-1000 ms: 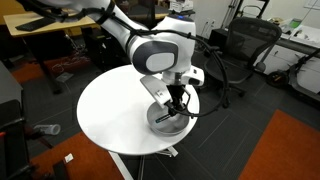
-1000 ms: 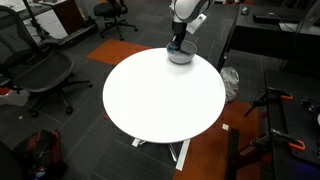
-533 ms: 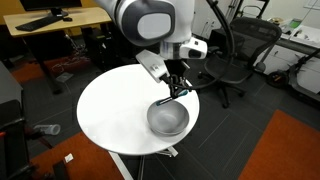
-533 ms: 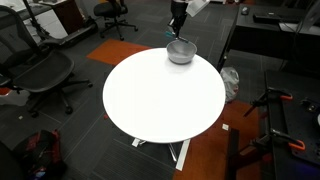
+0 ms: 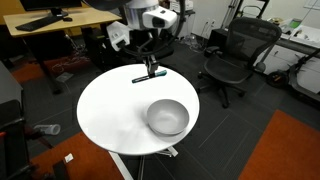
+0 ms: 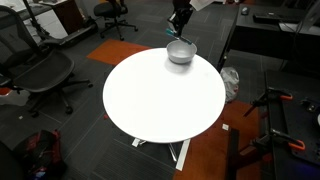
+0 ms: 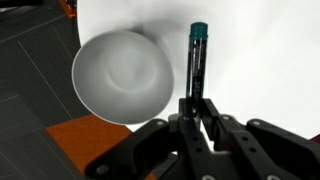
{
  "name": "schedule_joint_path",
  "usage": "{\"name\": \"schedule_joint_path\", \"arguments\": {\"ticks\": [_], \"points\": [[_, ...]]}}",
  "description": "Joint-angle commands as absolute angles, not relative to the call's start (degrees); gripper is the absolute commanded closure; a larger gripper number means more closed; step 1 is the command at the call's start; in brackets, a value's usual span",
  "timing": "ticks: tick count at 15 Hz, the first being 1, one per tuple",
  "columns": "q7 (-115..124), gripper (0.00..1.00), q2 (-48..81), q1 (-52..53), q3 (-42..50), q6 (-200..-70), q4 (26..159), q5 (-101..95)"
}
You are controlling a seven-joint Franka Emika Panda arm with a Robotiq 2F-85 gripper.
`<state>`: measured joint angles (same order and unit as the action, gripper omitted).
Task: Remove the marker from the bowl
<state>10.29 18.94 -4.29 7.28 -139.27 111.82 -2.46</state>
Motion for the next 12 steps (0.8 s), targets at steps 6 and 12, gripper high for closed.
{"name": "schedule_joint_path", "arguments": {"ticks": [6, 12], "points": [[13.2, 0.96, 9.6, 2.7, 2.2, -147.2, 127.5, -4.4], [-2.6, 0.96, 13.4, 1.8, -3.6, -150.7, 127.5, 0.5]]}}
